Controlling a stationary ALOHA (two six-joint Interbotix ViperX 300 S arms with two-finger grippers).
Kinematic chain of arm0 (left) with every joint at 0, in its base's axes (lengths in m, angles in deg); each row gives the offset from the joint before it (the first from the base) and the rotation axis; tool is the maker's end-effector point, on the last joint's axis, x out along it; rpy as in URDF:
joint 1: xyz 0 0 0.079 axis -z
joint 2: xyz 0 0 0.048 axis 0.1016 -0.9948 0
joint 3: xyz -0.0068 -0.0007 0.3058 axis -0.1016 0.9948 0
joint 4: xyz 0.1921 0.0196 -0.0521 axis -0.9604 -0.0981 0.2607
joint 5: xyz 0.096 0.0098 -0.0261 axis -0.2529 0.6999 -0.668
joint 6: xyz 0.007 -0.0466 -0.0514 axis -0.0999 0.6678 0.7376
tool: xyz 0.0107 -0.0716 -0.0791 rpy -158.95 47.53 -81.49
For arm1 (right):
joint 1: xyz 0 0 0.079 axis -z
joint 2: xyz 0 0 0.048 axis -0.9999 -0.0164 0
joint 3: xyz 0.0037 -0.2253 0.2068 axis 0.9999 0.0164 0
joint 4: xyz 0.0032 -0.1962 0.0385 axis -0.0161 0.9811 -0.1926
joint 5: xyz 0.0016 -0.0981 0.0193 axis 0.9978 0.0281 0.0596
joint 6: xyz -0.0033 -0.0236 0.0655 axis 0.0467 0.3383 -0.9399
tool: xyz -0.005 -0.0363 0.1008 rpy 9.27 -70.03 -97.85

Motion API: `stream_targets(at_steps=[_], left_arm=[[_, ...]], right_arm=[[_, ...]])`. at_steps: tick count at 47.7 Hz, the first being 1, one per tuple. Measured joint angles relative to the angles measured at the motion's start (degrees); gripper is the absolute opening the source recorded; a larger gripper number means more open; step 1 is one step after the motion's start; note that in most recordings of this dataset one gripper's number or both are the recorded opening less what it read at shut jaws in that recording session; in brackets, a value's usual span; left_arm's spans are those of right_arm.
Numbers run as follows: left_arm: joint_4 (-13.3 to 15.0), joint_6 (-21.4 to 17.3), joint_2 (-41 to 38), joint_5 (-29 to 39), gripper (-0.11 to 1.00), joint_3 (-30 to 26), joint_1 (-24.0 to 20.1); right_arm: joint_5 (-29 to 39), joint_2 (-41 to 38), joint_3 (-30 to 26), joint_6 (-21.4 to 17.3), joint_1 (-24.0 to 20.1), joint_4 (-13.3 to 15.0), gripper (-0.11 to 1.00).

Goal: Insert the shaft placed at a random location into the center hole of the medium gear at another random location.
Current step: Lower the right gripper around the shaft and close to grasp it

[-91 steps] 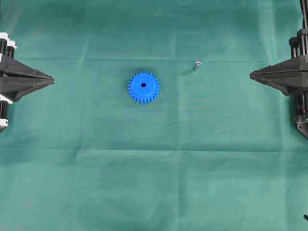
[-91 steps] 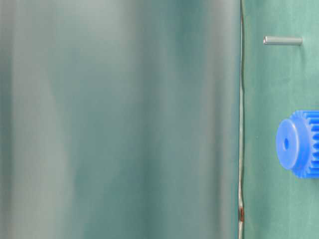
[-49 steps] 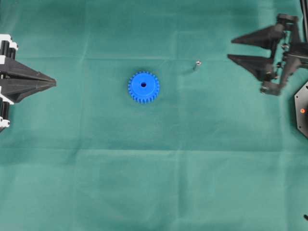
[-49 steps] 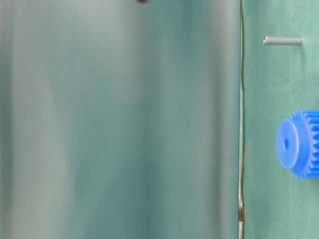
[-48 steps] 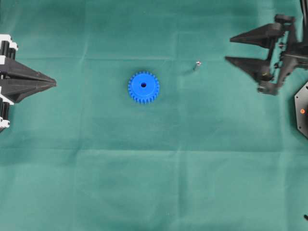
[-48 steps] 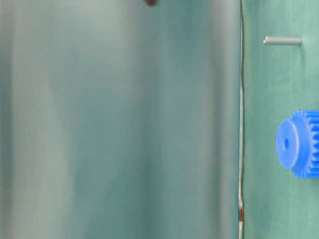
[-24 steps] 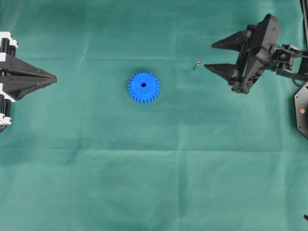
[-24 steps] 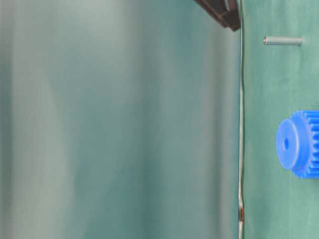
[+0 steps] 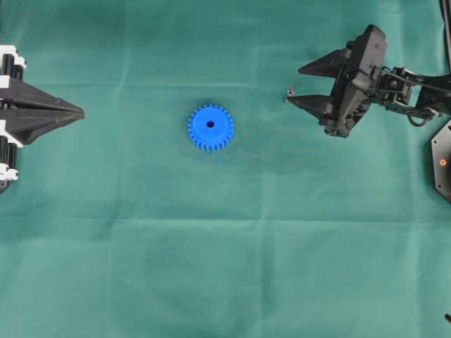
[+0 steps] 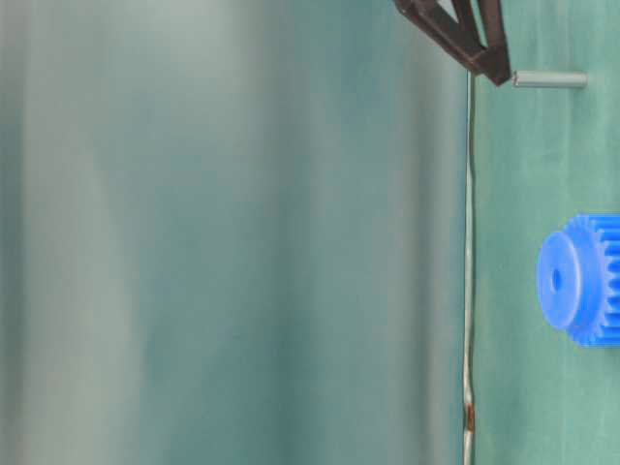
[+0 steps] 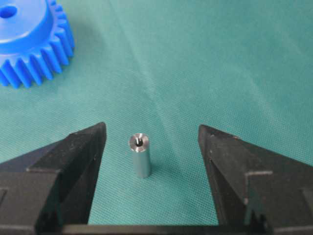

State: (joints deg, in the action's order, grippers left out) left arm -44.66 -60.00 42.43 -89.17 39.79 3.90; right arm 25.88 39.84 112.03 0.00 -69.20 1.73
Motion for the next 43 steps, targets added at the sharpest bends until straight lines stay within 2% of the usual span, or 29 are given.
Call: stream_targets(at_steps=[17, 24, 29, 34, 37, 43], left_arm=[[0.0, -0.1, 0.0, 0.7, 0.00, 0.0, 0.0], [0.0, 0.0, 0.0, 0.7, 0.00, 0.0, 0.0], [0.1, 0.0, 0.0, 0.9, 0.00, 0.0, 0.0], [0.0, -0.1, 0.0, 1.0, 0.00, 0.0, 0.0], [0.0, -0.1, 0.0, 1.0, 0.00, 0.0, -0.1], [0.0, -0.1, 0.0, 1.3, 0.00, 0.1, 0.0]], right_arm=[[0.1, -2.6, -1.0, 0.0, 0.0, 0.0, 0.75], [0.0, -2.8, -1.0, -0.1, -0.1, 0.0, 0.70], [0.0, -2.8, -1.1, 0.0, -0.1, 0.0, 0.58], [0.1, -2.8, -1.1, -0.1, -0.3, -0.1, 0.29], [0.1, -2.8, -1.1, 0.0, -0.5, 0.0, 0.15], [0.2, -2.8, -1.1, -0.1, -1.3, 0.0, 0.14]])
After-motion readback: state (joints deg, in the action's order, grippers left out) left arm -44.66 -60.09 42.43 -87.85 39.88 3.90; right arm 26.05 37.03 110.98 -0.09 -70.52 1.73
